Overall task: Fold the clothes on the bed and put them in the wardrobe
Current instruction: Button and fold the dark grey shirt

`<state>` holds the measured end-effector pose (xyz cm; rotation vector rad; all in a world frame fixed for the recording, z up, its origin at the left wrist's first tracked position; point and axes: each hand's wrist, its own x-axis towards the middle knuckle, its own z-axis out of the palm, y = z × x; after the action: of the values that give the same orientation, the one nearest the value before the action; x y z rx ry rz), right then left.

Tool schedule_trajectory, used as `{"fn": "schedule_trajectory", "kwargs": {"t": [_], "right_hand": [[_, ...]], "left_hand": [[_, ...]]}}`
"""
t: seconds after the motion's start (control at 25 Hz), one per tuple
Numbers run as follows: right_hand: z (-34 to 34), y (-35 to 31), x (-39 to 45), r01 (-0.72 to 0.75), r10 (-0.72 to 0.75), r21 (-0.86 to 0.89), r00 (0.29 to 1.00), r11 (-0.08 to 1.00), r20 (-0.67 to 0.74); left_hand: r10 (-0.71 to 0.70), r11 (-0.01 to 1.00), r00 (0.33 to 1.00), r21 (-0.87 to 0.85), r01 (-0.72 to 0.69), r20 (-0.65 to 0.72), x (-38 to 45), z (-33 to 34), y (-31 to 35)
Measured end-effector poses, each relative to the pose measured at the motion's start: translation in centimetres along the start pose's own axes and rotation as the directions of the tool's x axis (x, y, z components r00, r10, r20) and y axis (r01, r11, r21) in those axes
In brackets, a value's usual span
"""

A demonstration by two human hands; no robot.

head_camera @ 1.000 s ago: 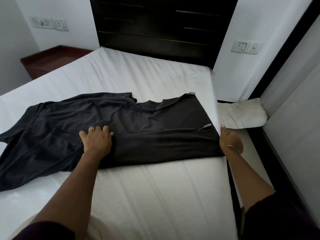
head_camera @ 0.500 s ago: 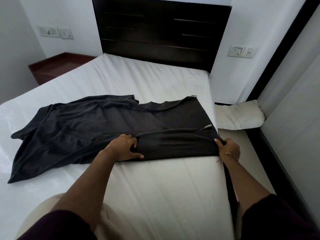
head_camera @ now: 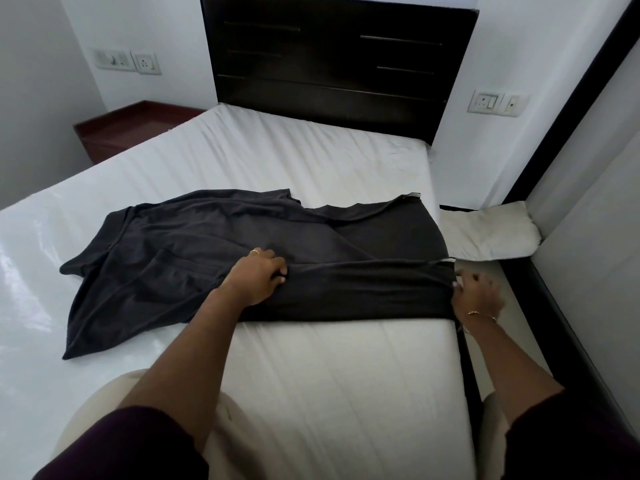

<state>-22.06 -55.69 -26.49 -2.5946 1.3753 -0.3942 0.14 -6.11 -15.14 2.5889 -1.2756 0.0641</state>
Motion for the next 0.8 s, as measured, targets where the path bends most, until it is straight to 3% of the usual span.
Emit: {"fn": "schedule_trajectory", "kwargs": {"t": [0.12,0.24,0.36,0.44,0.56,0.68,0.8], "right_hand": [[0.6,-1.7,0.0,0.076,-0.084,0.094,0.993,0.993,0.087],[-0.5,-3.9,0.7,-0.010,-0.031,0.150,0.962,0.989,0.271],[-1.6,-6.1,1.3,-0.050,0.023,0.064,0.930,0.997,0.366],[-2.7,-8.6,1.1,-0.056,0.064,-0.038,0.963,0.998,0.261],[-3.0,-14.2,-1.0,0.104,-0.105,-0.023,0.994,0.994,-0.024],[-1.1,-21.6,-5.5,0.378,-0.371,0.081,0.924,0.922,-0.088],[1.6,-28.8,-11.9,0.599,-0.586,0.227,0.800,0.768,-0.129]], "left_hand": [[-0.064,0.997,0.991,0.047,0.059,0.116,0.0,0.8,-1.3],[-0.096,0.993,0.975,0.086,0.080,0.199,-0.1,1.1,-1.8],[-0.166,0.980,0.961,0.144,0.136,0.220,0.0,0.5,-1.5],[-0.253,0.964,0.938,0.144,0.223,0.237,-0.2,-0.3,-1.3],[-0.341,0.940,0.904,0.078,0.332,0.259,-0.4,-1.7,-1.8],[-0.419,0.903,0.878,0.011,0.429,0.232,-0.8,-2.9,-2.5],[-0.467,0.870,0.877,-0.118,0.478,0.112,-2.0,-4.0,-4.9]]}}
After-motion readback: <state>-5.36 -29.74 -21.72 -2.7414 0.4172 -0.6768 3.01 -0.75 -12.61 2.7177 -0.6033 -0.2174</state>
